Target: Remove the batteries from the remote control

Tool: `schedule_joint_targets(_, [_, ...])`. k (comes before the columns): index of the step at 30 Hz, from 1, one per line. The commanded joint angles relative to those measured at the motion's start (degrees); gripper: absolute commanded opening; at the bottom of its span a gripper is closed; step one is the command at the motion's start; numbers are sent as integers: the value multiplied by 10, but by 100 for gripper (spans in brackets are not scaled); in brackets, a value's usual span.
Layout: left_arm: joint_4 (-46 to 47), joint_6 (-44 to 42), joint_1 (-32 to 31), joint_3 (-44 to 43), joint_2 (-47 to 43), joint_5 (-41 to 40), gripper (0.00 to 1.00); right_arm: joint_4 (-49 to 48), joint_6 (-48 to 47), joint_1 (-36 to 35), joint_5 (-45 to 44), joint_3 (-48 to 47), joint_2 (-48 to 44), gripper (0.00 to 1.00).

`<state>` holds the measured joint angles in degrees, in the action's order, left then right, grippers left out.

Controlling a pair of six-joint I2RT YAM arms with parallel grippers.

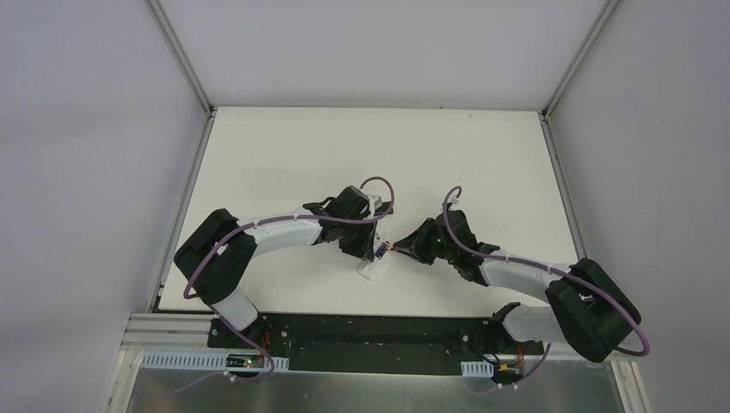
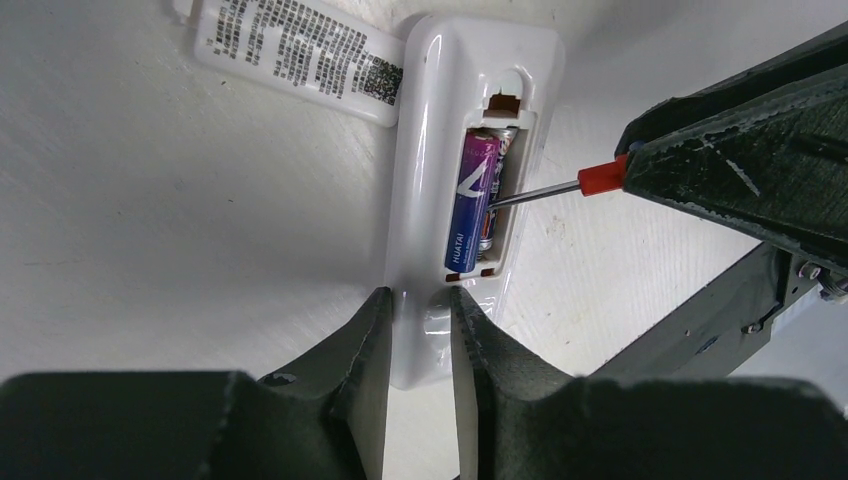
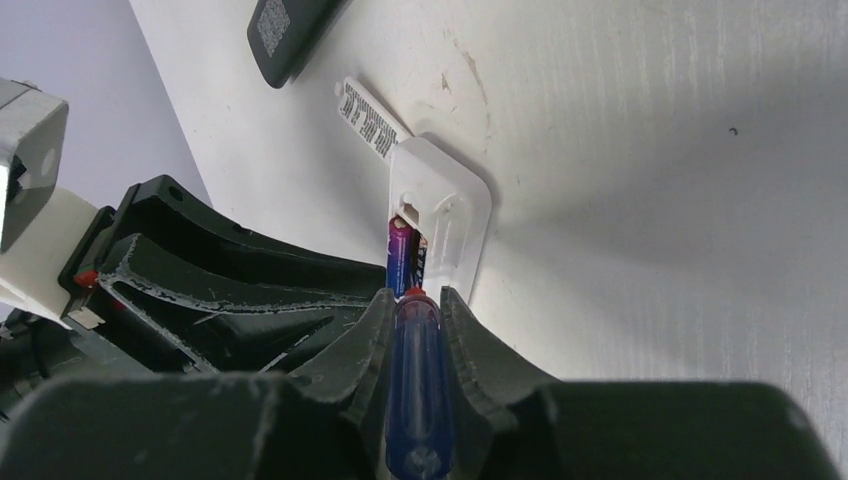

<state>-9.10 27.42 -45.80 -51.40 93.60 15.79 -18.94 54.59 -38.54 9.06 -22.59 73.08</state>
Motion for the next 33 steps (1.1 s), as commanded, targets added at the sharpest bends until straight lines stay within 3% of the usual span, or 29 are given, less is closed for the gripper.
schedule_joint_targets(1, [-14,-12,-18,7,29,-26,23,46,-5,-9,-15,11,-17,0])
schedule_joint_targets(13, [-33,-24,-18,2,23,-34,23,91,-50,2,-23,-63,-13,0])
schedule_joint_targets(33, [-35,-26,-18,1,15,-39,23,83,-55,11,-8,-95,-8,0])
